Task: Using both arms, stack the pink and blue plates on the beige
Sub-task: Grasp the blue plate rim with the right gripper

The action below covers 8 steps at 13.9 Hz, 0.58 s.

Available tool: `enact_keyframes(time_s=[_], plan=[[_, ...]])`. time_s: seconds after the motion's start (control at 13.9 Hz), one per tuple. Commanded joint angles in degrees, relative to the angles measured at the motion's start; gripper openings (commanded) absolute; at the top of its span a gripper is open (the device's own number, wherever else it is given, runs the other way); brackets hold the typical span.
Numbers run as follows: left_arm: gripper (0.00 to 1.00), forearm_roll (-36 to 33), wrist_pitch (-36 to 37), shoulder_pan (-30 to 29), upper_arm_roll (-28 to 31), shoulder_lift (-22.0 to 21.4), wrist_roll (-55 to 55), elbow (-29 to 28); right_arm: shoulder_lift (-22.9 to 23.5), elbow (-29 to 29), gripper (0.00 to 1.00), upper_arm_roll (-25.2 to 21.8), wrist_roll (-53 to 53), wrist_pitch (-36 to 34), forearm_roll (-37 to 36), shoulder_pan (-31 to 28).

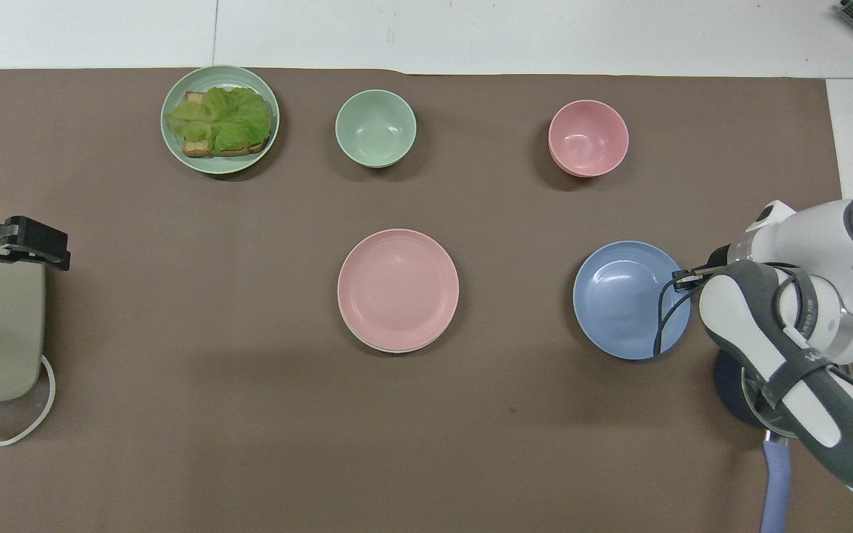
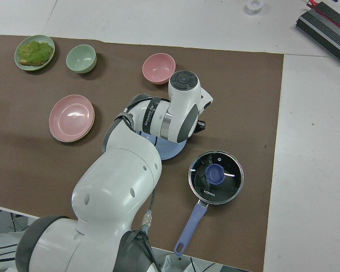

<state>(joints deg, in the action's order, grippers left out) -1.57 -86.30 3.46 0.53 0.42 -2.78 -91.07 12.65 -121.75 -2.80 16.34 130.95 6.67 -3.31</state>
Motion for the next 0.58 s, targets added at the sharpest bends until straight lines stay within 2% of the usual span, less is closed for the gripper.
enact_keyframes(time_s=[0.0,0.5], plan=[[1.0,-0.45,-0.09,-0.3,-0.18,-1.21,0.23,-1.31,-0.16,0.98,0.0,0.42,1.5,-1.03,1.51,-0.65],[1.0,-0.45,-0.1,-0.3,-0.18,-1.21,0.31,-1.39,-7.53,5.65,0.0,1.13,1.68,-9.48,1.42,0.41]])
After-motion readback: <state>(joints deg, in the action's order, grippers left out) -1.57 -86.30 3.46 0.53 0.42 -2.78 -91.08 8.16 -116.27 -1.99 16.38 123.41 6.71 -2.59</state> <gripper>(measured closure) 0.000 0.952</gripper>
